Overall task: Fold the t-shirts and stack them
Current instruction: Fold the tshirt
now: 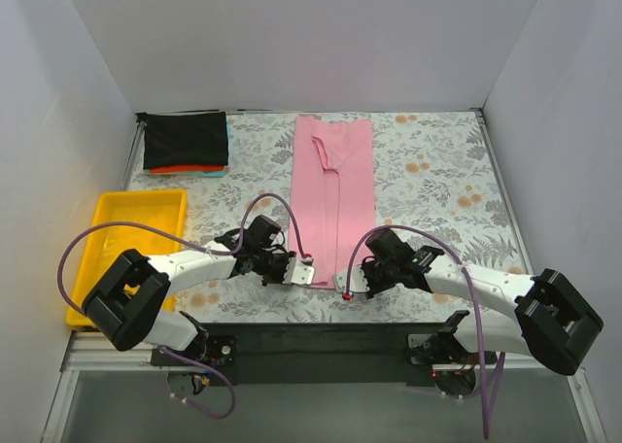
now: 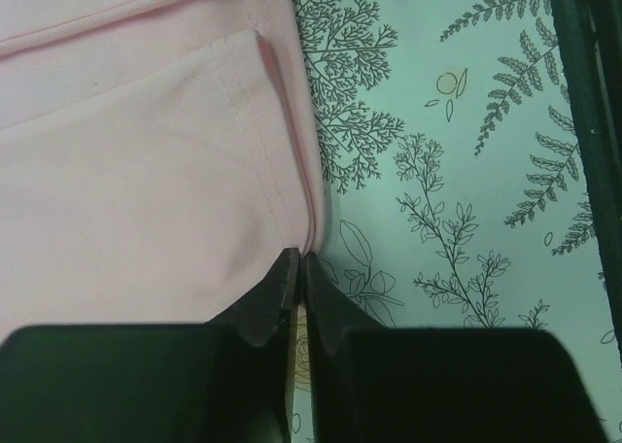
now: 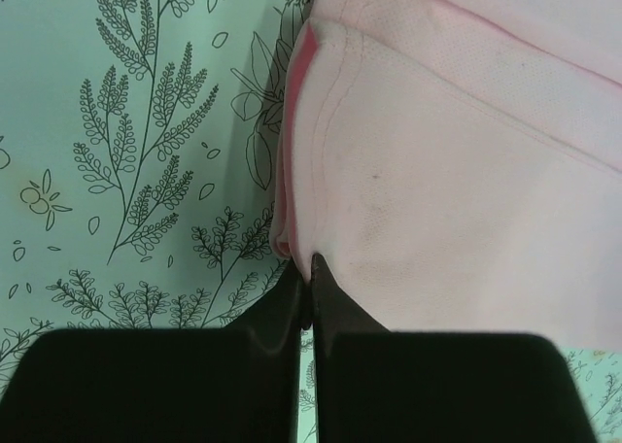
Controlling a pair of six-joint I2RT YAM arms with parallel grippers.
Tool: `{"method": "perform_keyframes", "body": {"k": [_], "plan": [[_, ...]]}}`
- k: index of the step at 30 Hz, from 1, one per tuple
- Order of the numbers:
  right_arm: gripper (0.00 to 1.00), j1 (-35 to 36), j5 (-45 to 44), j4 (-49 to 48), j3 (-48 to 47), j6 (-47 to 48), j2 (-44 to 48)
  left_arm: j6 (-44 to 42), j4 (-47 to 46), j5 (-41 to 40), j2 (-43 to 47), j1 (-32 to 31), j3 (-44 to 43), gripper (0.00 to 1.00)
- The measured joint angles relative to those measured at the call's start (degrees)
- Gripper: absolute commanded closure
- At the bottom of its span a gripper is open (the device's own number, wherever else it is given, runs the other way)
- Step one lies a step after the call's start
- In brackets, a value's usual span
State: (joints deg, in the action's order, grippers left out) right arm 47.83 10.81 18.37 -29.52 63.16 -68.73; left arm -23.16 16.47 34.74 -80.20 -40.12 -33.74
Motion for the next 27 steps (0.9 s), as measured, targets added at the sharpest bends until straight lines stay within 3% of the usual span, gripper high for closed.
{"method": "perform_keyframes", "body": {"k": [8, 10, 17, 22, 27], "plan": [[0.99, 3.7, 0.1, 6.5, -0.9, -1.0, 7.3, 2.6, 7.2, 0.4, 4.9, -2.4, -2.9, 1.0], [0.99, 5.8, 0.4, 10.1, -3.0, -2.1, 10.1, 3.9, 11.3, 2.1, 11.3, -4.3, -4.3, 1.0], [0.99, 7.7, 1.5, 18.4, -13.8, -3.8, 13.9, 8.2, 19.2, 3.9, 18.5, -5.9, -9.3, 1.0], [0.99, 6.3, 1.7, 21.6, -15.1, -2.3, 11.1, 7.9, 21.4, 5.9, 15.1, -0.6, -14.5, 1.0], [0.99, -1.7, 3.4, 22.2, -22.6, 0.7, 4.9, 6.8, 21.1, 8.0, 8.1, 6.1, -20.3, 1.0]]}}
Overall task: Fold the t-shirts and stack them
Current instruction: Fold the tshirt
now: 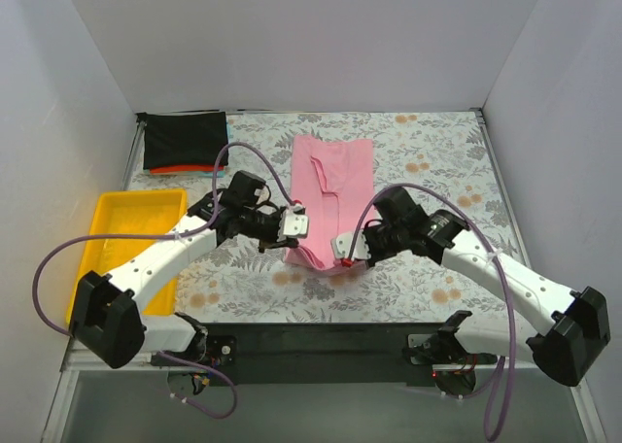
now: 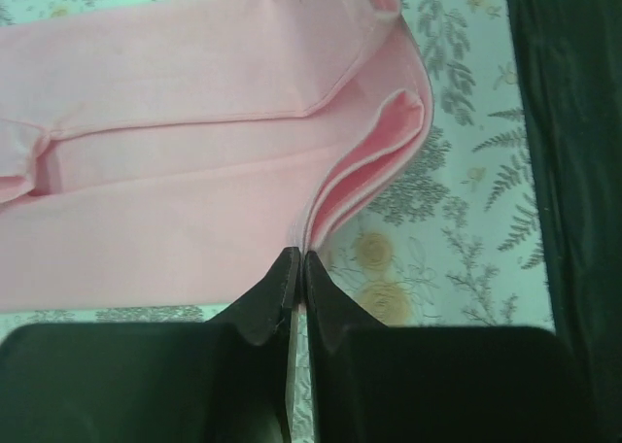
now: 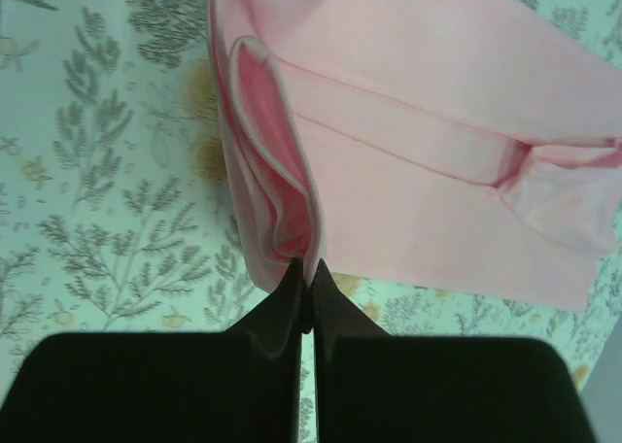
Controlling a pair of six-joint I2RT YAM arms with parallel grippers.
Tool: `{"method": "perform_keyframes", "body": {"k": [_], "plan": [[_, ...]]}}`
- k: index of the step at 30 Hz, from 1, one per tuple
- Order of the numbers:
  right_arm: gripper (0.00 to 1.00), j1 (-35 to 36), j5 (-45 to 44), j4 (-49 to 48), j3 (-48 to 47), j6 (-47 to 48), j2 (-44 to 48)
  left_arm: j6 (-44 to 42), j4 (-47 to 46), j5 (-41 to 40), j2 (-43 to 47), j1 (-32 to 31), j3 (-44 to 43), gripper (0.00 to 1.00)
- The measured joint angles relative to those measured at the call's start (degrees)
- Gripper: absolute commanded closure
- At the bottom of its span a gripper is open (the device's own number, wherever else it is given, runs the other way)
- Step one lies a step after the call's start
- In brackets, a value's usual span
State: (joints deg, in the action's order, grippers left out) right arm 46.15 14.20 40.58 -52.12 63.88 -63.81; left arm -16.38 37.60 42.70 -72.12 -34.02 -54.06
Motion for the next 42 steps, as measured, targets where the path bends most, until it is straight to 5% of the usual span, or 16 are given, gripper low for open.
{"method": "perform_keyframes", "body": {"k": [7, 19, 39, 42], "plan": [[0.99, -10.8, 3.9, -1.2, -9.6, 5.6, -11.0, -2.4, -2.4, 1.7, -11.1, 5.0, -7.9, 1.0], [0.99, -19.5, 6.8, -4.3, -18.5, 14.1, -29.8, -5.4, -6.0, 2.8, -30.2, 12.3, -20.6, 1.0], [0.99, -23.4, 7.1, -9.0, -26.4, 18.2, -44.7, -5.4, -15.1, -0.1, -43.8, 13.8, -26.0, 1.0], [0.87, -23.6, 6.7, -9.7, -26.5, 18.7, -46.2, -5.2, -16.0, -0.7, -45.2, 14.0, -26.3, 0.96]]}}
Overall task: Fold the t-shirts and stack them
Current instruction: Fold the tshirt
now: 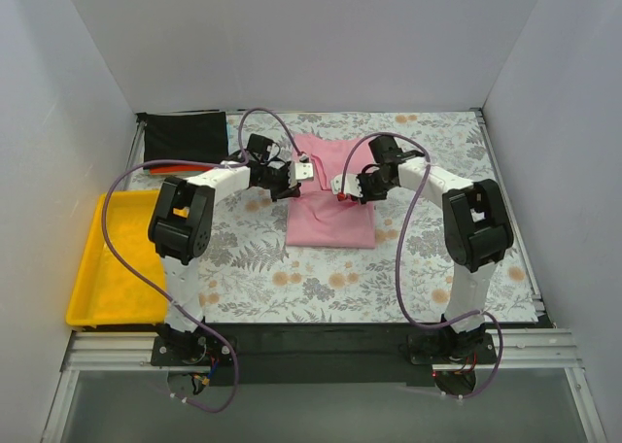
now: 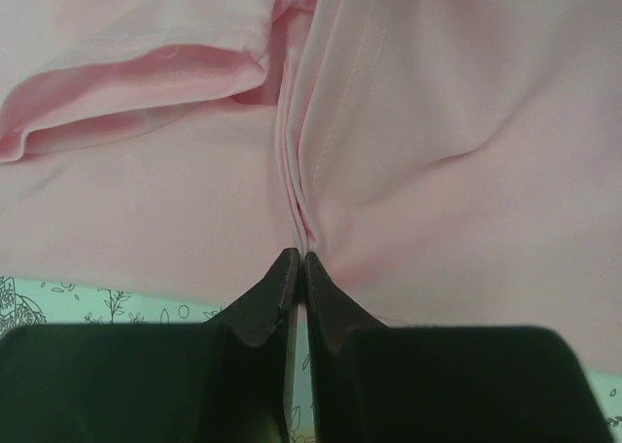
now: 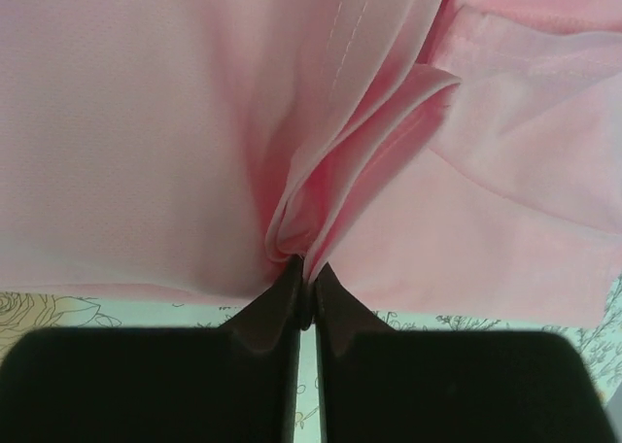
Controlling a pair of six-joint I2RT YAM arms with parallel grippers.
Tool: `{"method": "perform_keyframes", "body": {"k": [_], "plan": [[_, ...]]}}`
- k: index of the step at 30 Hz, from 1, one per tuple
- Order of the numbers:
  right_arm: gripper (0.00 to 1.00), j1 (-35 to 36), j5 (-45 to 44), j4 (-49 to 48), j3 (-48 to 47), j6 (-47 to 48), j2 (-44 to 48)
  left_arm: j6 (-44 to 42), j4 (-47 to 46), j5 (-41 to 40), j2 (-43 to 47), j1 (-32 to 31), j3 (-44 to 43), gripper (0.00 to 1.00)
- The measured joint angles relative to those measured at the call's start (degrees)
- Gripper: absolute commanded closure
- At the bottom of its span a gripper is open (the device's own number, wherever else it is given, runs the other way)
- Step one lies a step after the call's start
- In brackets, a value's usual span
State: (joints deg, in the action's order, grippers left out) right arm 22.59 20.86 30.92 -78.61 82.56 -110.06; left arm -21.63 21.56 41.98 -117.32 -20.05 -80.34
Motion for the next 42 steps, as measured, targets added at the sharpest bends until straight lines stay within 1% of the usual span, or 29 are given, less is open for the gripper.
{"method": "perform_keyframes", "body": {"k": [1, 3, 4, 7, 10, 12, 13, 15, 16, 19, 21, 24, 28, 33, 42], "plan": [[0.72, 0.0, -0.3, -0.2, 0.0, 0.0, -0.4, 0.0, -0.2, -0.2, -0.2, 0.1, -0.1, 0.91], [0.54, -0.1, -1.2, -1.0, 0.0, -0.8, -0.9, 0.5, -0.8, -0.8, -0.5, 0.1, -0.2, 0.82], [0.44, -0.1, -1.6, -1.3, 0.0, -1.2, -0.9, 0.9, -1.0, -1.0, -0.5, 0.1, -0.3, 0.71], [0.4, -0.2, -2.6, -1.5, -1.9, -2.7, -0.9, 3.0, -1.9, -2.1, -0.4, 0.2, -1.4, 0.63], [0.4, -0.5, -2.7, -1.9, -5.9, -5.4, -0.5, 6.4, -2.6, -2.4, -0.1, 0.7, -2.9, 0.61], [0.43, -0.8, -2.7, -2.3, -7.8, -7.5, 1.2, 9.7, -2.9, -2.4, 1.3, 1.5, -3.3, 0.59], [0.49, -0.9, -2.5, -2.3, -8.2, -8.1, 2.4, 11.2, -2.7, -2.3, 2.3, 1.9, -3.3, 0.59], [0.55, -1.0, -2.1, -1.4, -8.5, -10.0, 6.2, 13.3, -1.8, -1.9, 5.2, 2.4, -3.1, 0.55], [0.6, -1.0, -1.8, -0.6, -8.5, -10.7, 7.8, 14.1, -1.5, -1.4, 7.1, 2.8, -2.6, 0.54], [0.68, -0.3, -1.0, 0.4, -7.2, -13.3, 13.7, 16.0, -0.7, 0.9, 14.0, 3.2, 1.5, 0.53], [0.71, 1.0, -0.5, 0.6, -4.2, -15.6, 17.2, 17.0, -0.1, 2.1, 18.6, 2.6, 5.5, 0.53], [0.72, 3.3, 0.8, 1.4, 0.2, -20.3, 19.0, 19.8, 0.6, 3.4, 22.2, 0.4, 10.4, 0.53], [0.7, 6.4, 1.6, 2.0, 7.1, -24.4, 18.7, 22.0, 1.1, 3.9, 22.3, -2.4, 16.3, 0.53], [0.7, 7.7, 0.1, 1.7, 14.2, -25.2, 18.2, 19.7, 2.0, 2.2, 22.1, -4.0, 21.1, 0.54], [0.71, 7.8, -2.3, -1.6, 19.5, -25.1, 15.6, 14.1, 1.2, -1.3, 20.0, -6.1, 23.3, 0.54]]}}
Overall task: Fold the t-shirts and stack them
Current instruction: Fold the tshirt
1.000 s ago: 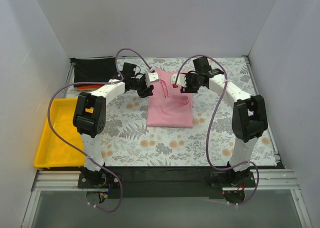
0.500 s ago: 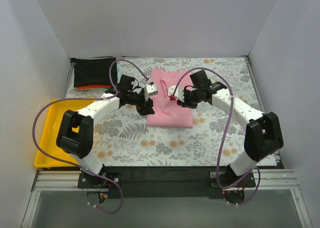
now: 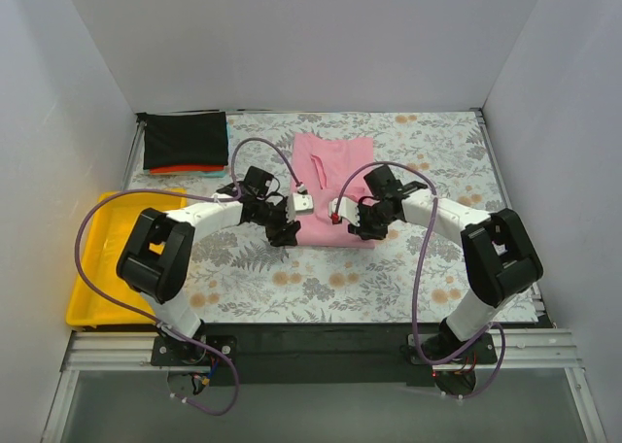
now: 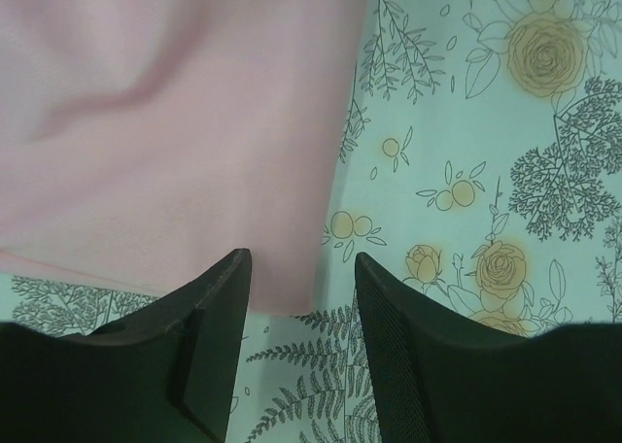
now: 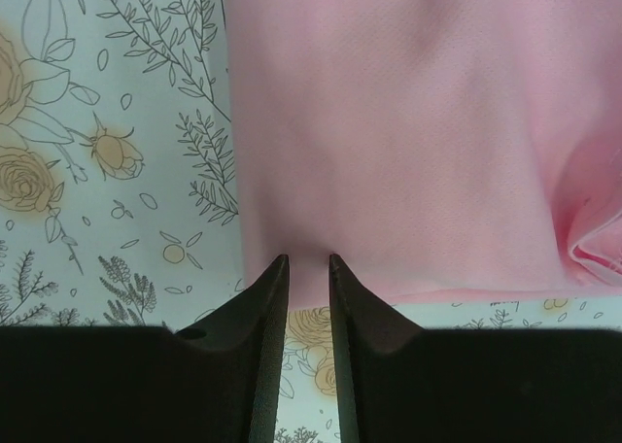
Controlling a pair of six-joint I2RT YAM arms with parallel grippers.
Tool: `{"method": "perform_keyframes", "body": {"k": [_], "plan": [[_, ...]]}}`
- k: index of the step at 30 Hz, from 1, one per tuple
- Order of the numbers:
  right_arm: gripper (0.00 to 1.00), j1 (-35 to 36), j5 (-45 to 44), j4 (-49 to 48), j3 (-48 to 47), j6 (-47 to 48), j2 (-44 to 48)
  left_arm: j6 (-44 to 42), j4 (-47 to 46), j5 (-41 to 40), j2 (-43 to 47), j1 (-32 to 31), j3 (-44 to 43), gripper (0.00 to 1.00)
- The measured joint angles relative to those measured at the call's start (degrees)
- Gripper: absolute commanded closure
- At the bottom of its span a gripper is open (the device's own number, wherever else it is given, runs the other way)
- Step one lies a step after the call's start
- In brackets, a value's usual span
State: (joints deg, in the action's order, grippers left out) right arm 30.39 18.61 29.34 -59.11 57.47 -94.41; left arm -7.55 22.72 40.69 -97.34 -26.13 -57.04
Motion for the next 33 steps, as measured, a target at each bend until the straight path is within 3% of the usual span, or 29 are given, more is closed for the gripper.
{"method": "perform_keyframes", "body": {"k": [6, 10, 13, 25, 33], "plan": [[0.71, 0.0, -1.1, -2.1, 2.2, 1.0, -1.8, -2.3, -0.6, -2.7, -3.3, -1.1, 0.9, 0.55], [0.71, 0.0, -1.2, -3.0, 2.7, 1.4, -1.8, -3.3, -1.6, -3.4, -3.6, -1.2, 0.9, 0.69], [0.71, 0.0, -1.6, -3.1, 2.8, 1.5, -1.5, -4.1, -2.0, -4.2, -3.6, -1.3, 1.0, 0.74], [0.61, 1.2, -0.4, 2.1, 3.0, 2.0, 5.3, -6.6, -1.3, -4.4, -3.3, -1.6, 1.3, 0.63], [0.56, 2.4, -1.0, 2.0, 3.4, 2.2, 2.7, -6.6, -0.7, -4.2, -3.1, -1.9, 1.3, 0.6]]}}
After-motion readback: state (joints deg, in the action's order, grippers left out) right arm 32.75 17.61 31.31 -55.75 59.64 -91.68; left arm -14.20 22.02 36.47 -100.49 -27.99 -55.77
